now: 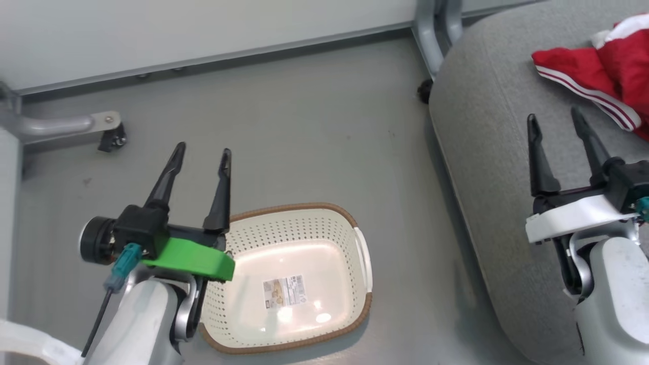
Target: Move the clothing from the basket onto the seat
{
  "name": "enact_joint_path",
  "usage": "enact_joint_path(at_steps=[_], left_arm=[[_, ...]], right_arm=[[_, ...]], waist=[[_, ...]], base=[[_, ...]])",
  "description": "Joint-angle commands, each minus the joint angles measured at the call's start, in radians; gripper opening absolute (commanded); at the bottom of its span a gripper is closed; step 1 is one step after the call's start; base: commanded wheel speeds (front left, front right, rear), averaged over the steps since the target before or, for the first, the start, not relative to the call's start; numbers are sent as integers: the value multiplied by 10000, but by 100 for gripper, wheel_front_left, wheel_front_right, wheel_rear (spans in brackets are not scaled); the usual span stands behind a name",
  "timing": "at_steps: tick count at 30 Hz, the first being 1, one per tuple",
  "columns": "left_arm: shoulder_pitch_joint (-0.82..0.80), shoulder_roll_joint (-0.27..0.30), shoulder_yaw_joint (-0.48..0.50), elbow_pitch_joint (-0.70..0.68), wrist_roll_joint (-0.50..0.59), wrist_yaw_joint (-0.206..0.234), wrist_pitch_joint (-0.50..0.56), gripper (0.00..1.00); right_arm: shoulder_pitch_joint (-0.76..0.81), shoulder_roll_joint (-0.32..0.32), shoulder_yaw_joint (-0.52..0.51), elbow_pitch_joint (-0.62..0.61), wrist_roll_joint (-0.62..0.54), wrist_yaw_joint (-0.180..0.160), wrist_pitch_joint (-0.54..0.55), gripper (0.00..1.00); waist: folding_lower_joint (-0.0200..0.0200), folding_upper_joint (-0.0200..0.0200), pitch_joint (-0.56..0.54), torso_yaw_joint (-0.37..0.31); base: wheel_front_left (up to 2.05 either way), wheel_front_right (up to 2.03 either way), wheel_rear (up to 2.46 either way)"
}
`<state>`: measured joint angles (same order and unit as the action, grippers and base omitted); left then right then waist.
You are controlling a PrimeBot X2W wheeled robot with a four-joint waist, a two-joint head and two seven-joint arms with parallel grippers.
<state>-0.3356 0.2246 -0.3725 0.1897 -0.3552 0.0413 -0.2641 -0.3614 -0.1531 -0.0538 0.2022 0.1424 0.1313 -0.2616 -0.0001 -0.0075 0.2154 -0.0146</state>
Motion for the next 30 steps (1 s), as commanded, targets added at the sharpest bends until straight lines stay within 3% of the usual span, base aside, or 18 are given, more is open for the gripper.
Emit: enact_joint_path(at_steps=[1,18,30], left_arm=[[262,-97,221,-46,134,-59,-3,100],[1959,-964,2921,-478,1241,-758,-2,100],[2617,-1325,3506,-662,1712,-1201,-2,100]], right_arm=[[185,28,37,-52,-25,-11,-27,100],[1567,847,328,-860,-238,-11,-27,100],[2788,1011,351,-1408,-404,-11,-27,100]], waist=[[1,75,-479,501],[1,75,-1348,1141],[1,75,-1847,1174]], base=[[0,0,0],[0,0,0],[0,0,0]])
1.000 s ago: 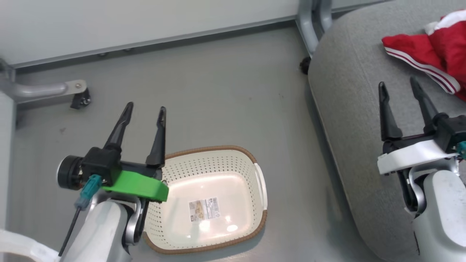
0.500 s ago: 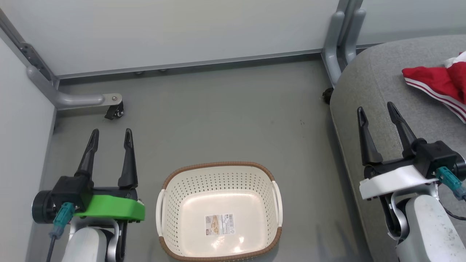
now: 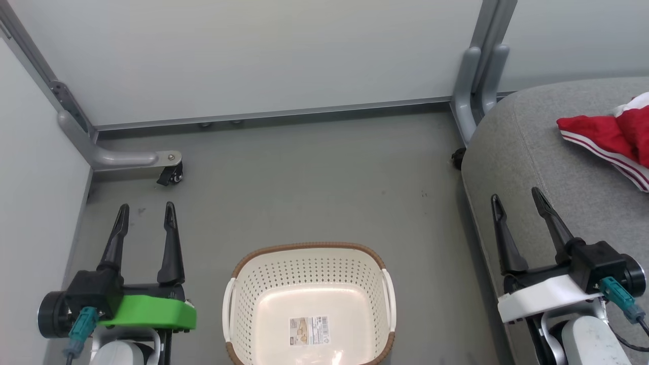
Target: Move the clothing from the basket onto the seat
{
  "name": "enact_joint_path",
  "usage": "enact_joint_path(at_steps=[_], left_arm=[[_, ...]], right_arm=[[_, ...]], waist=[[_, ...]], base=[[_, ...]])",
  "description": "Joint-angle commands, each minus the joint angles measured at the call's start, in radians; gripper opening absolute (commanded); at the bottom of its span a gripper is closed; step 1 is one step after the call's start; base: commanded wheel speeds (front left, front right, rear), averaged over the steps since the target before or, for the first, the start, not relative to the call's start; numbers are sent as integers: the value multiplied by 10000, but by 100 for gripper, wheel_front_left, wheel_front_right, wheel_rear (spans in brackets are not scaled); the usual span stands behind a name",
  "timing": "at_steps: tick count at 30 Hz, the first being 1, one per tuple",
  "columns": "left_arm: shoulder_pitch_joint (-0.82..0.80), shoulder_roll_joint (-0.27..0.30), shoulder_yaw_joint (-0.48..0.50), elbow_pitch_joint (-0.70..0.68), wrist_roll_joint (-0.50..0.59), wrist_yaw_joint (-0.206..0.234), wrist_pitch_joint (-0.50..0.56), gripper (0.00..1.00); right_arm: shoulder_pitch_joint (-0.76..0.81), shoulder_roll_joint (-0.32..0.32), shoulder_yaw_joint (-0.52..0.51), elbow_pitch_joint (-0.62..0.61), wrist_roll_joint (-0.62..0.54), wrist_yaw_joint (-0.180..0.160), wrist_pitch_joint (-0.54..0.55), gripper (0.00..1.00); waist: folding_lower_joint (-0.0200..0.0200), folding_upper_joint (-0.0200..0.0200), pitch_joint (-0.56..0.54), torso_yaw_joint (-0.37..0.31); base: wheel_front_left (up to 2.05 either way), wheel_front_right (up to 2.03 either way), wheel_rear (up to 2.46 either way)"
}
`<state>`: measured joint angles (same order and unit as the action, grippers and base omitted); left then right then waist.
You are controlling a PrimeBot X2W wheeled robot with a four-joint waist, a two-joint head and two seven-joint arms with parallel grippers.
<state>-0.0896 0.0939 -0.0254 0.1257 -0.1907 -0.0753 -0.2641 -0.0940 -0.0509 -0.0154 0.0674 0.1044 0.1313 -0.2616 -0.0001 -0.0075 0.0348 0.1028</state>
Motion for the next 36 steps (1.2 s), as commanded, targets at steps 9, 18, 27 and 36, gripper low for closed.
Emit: enact_joint_path(at_steps=[9,18,27,36], left_arm=[[365,-106,-24,121,263,-207,-3,100],[446,-150,0,245,380,-214,-3,100],[385,-180,39,362,513,-153,-3,100],[242,-198,23,366,521,-173,1,0]], right_arm=[[866,3,-139,-473,215,-11,139,100],[1032,6,-166,-369,365,-11,280,100],[991,6,-147,-117,442,-11,250,100],[857,27,-92,-88,392,0,237,0]], waist=[[1,75,-252,-74],[1,75,-289,-93],[1,75,-242,-56],[1,0,-110,-70]], base=[[0,0,0],[0,0,0],[0,0,0],[0,0,0]])
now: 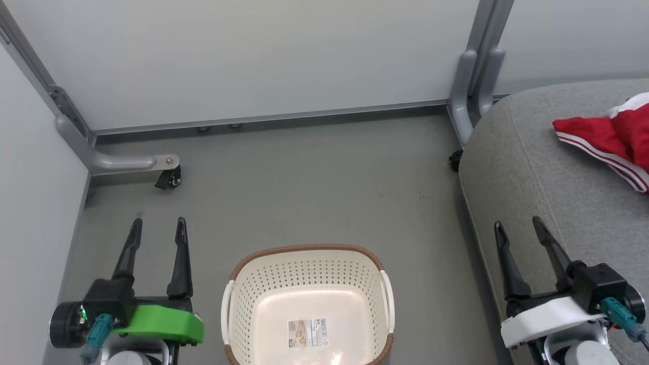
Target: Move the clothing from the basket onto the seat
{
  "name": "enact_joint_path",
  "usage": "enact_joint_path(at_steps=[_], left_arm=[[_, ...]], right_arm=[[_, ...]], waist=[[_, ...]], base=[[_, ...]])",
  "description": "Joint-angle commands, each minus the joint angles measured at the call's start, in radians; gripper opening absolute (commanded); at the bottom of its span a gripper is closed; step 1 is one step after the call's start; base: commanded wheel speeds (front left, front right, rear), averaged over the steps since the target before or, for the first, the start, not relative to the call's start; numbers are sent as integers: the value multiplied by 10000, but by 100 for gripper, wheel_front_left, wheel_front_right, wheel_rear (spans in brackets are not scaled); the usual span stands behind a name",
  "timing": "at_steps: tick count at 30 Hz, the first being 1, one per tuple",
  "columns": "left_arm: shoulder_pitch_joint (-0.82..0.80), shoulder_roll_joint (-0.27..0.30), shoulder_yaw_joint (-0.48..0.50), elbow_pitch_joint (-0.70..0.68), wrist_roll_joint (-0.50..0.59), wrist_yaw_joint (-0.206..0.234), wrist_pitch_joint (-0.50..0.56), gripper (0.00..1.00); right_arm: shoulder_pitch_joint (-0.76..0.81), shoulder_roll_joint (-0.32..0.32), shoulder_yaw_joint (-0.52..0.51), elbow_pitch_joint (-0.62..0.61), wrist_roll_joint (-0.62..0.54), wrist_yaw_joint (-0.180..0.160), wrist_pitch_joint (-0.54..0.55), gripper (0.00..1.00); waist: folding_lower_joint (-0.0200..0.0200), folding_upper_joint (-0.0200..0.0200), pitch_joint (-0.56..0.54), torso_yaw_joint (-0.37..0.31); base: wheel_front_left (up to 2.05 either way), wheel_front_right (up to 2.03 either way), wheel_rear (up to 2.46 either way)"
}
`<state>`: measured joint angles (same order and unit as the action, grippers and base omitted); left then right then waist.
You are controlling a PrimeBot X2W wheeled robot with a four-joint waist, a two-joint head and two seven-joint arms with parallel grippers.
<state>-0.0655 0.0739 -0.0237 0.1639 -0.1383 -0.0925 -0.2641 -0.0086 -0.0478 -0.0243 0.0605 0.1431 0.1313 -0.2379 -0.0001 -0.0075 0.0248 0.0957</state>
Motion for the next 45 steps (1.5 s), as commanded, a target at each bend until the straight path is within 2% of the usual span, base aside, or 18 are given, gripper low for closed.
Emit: enact_joint_path(at_steps=[1,3,25,45], left_arm=[[9,-3,0,78,-20,-2,10,0],[125,-21,-40,377,-19,-1,11,0],[-91,-79,382,427,-4070,-25,1066,0],[-211,-117,655,368,-6991,18,1803,0]], right_arm=[[13,11,4,69,20,0,0,0],[112,71,27,340,20,0,3,0],[-257,-56,-118,770,4172,-2,883,0],[-524,-164,-198,1078,7169,-3,1502,0]], waist=[[1,0,0,-1],[1,0,2,-3],[1,13,-45,-168],[1,25,-85,-319]], base=[[0,0,0],[0,0,0],[0,0,0],[0,0,0]])
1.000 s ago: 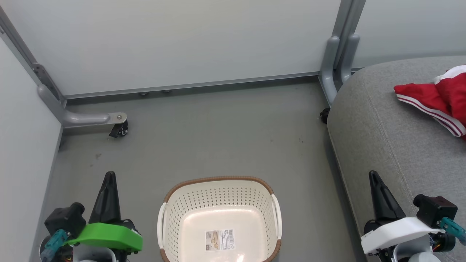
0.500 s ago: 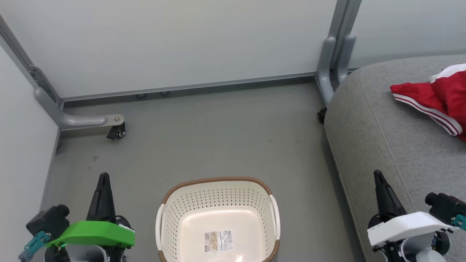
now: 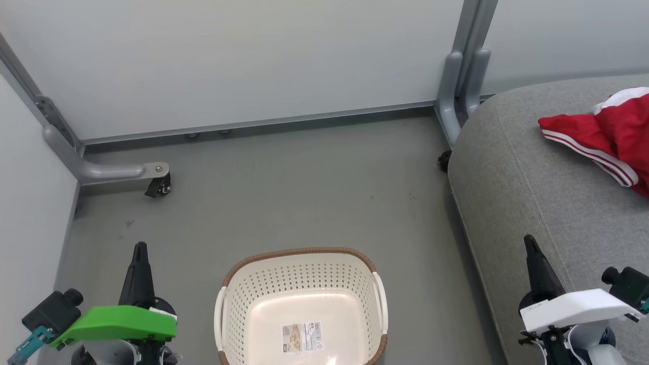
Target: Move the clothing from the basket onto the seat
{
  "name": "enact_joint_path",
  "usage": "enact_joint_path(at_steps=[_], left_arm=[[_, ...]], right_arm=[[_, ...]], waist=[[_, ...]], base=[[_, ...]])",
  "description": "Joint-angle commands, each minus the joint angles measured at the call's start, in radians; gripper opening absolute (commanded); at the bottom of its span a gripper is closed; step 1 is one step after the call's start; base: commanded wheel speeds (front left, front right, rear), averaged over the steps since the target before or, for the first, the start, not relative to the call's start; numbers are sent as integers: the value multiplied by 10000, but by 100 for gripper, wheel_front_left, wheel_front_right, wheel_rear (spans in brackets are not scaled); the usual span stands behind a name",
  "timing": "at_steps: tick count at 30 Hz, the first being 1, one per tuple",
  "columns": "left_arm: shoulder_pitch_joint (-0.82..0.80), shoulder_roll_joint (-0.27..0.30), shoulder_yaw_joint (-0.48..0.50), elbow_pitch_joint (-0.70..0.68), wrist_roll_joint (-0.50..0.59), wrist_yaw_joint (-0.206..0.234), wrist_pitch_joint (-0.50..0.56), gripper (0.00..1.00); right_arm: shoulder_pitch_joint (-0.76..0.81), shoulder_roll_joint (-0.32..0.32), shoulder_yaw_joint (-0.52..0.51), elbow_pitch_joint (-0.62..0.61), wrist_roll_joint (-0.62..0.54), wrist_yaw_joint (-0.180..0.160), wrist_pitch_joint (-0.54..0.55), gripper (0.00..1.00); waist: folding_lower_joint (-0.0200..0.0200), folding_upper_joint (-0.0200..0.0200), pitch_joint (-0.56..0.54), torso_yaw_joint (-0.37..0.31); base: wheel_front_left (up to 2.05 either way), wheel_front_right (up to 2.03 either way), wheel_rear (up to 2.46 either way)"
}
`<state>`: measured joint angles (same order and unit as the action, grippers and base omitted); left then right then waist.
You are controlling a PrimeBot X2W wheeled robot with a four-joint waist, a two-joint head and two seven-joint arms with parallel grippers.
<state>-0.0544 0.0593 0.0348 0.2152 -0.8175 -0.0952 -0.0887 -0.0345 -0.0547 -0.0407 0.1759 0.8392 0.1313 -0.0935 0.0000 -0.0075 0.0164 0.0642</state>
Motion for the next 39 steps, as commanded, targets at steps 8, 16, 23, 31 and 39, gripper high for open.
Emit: enact_joint_path(at_steps=[8,16,23,31,39], left_arm=[[-362,14,168,-149,-1204,44,303,0],[-398,1,257,-148,-2150,48,541,0],[-439,-13,347,-149,-3030,52,782,0],[-481,-26,431,-148,-3824,54,985,0],[-507,-38,502,-145,-4591,57,1175,0]], right_arm=[[-347,-135,-55,31,1245,-4,259,0],[-433,-175,-75,131,2211,-5,451,0],[-503,-212,-89,232,3135,-5,636,0],[-569,-253,-98,319,3972,-6,790,0],[-633,-292,-102,405,4756,-7,944,0]], waist=[[0,29,-18,-64],[0,34,-34,-124],[0,39,-51,-186],[0,44,-68,-246],[0,48,-84,-306]], base=[[0,0,0],[0,0,0],[0,0,0],[0,0,0],[0,0,0]])
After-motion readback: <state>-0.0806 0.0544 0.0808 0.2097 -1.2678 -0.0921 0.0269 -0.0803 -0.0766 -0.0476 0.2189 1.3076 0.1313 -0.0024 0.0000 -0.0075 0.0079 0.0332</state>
